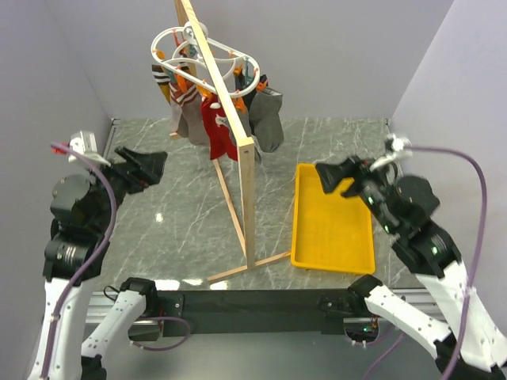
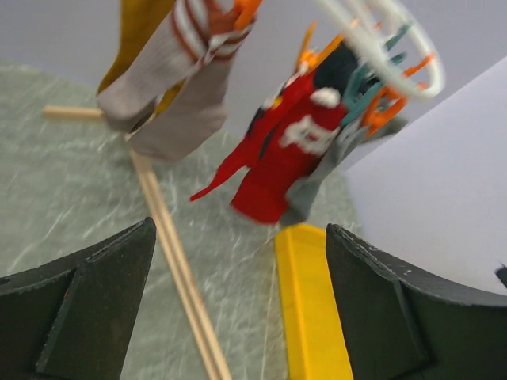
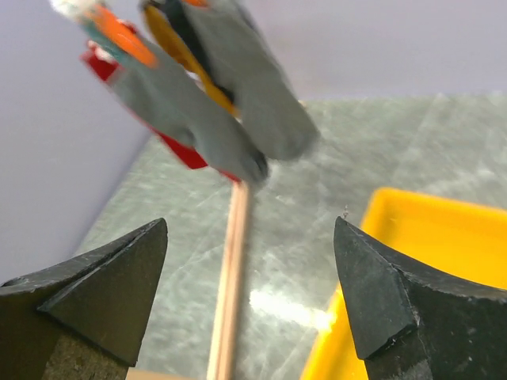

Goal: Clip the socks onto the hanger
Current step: Reset both arms

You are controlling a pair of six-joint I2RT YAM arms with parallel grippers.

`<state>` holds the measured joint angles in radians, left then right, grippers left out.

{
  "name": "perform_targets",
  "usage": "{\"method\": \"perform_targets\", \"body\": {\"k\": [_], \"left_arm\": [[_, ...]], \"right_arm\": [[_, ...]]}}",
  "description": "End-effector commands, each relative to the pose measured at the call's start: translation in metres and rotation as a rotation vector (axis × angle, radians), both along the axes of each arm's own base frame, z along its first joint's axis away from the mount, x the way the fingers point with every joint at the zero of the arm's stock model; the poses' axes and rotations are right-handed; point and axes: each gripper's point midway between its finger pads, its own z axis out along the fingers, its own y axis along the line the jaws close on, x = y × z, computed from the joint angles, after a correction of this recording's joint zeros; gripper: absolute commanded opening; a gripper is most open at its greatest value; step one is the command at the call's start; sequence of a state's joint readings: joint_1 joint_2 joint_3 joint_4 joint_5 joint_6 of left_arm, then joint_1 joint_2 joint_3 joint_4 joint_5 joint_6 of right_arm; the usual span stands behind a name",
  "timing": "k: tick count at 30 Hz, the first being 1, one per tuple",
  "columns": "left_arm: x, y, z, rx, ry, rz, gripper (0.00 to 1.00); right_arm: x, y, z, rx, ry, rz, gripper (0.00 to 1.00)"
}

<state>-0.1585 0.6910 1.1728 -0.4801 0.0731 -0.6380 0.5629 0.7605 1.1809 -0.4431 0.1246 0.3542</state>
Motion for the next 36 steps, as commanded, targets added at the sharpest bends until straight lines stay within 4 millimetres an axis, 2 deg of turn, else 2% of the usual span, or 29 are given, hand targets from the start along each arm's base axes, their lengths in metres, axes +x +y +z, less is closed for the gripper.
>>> {"method": "perform_targets", "body": {"k": [1, 3, 4, 6, 7, 10, 12, 15, 18, 22, 36], "left_arm": [[-0.015, 0.013, -0.036, 0.029, 0.093, 0.053, 0.94], [-0.026, 0.014, -0.050, 0.020, 0.129, 0.052, 0.93], [-0.026, 0.014, -0.067, 0.018, 0.171, 0.059, 0.93], [-0.037, 0.018, -0.084, -0.012, 0.204, 0.080, 0.94], [-0.043, 0.018, -0.096, -0.023, 0.214, 0.081, 0.94], [-0.053, 0.026, -0.110, -0.049, 0.205, 0.123, 0.96], [-0.056, 0.030, -0.118, -0.056, 0.211, 0.149, 0.98], [-0.059, 0.033, -0.135, -0.057, 0.243, 0.167, 0.98], [-0.061, 0.036, -0.150, -0.051, 0.279, 0.185, 0.98], [-0.065, 0.041, -0.139, -0.034, 0.228, 0.194, 0.98], [-0.068, 0.038, -0.140, -0.033, 0.221, 0.175, 0.98]], "right_arm": [[-0.015, -0.037, -0.054, -0.037, 0.112, -0.145, 0.92], [-0.023, -0.040, -0.070, -0.003, 0.134, -0.149, 0.93], [-0.029, -0.043, -0.090, 0.006, 0.149, -0.147, 0.93], [-0.034, -0.043, -0.106, 0.048, 0.165, -0.147, 0.93], [-0.038, -0.044, -0.125, 0.054, 0.182, -0.147, 0.93], [-0.043, -0.044, -0.153, 0.104, 0.209, -0.152, 0.94], [-0.042, -0.042, -0.169, 0.128, 0.224, -0.158, 0.94], [-0.043, -0.042, -0.178, 0.161, 0.227, -0.160, 0.95], [-0.042, -0.042, -0.197, 0.157, 0.266, -0.176, 0.95], [-0.039, -0.044, -0.204, 0.151, 0.273, -0.196, 0.96], [-0.036, -0.043, -0.191, 0.086, 0.265, -0.180, 0.98]]}}
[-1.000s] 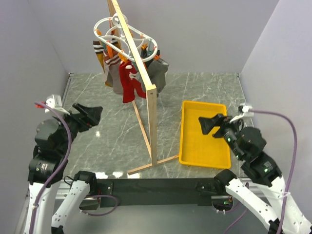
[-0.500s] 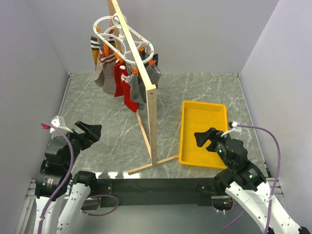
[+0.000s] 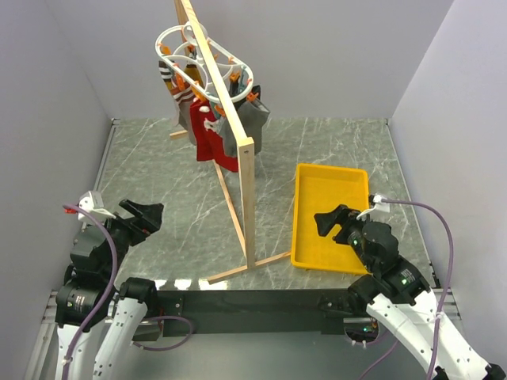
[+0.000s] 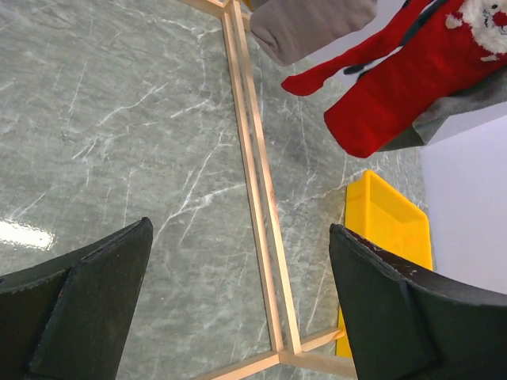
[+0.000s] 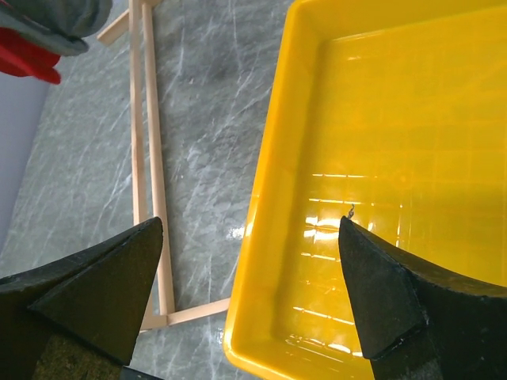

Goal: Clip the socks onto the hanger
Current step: Reset both arms

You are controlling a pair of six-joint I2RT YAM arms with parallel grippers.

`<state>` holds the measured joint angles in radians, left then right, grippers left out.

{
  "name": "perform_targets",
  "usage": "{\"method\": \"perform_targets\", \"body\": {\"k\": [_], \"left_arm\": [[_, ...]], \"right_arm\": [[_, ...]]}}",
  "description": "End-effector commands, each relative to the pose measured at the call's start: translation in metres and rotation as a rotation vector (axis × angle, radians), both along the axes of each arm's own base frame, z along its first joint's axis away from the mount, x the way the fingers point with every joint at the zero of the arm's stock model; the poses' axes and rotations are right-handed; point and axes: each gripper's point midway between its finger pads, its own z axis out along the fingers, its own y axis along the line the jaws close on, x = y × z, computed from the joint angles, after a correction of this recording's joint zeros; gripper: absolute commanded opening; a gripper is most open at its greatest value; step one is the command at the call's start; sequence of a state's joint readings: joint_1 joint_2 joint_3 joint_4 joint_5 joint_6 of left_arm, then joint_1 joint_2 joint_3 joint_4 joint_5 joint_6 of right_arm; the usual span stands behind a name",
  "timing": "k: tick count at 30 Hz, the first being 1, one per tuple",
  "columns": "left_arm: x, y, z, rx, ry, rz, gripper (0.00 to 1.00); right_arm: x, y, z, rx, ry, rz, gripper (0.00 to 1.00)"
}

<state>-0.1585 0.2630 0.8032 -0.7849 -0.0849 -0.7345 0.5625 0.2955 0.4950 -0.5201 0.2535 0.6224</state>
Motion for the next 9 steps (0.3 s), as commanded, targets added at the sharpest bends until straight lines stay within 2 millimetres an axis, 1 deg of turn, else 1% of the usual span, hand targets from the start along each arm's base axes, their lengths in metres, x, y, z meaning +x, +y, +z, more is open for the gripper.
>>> {"method": "perform_targets", "body": {"k": [1, 9], "left_arm": [[0.0004, 0.0020, 0.0071, 0.007, -0.035, 0.006, 0.98], [0.0006, 0.0004, 0.0065, 0.008, -0.035, -0.003, 0.98]], "right_arm": [[0.0044, -0.0005, 0.0258, 0.007, -0.059, -0.002, 0.98], [0.0026, 0.0051, 0.0292, 0.017, -0.060, 0.029, 0.98]]}}
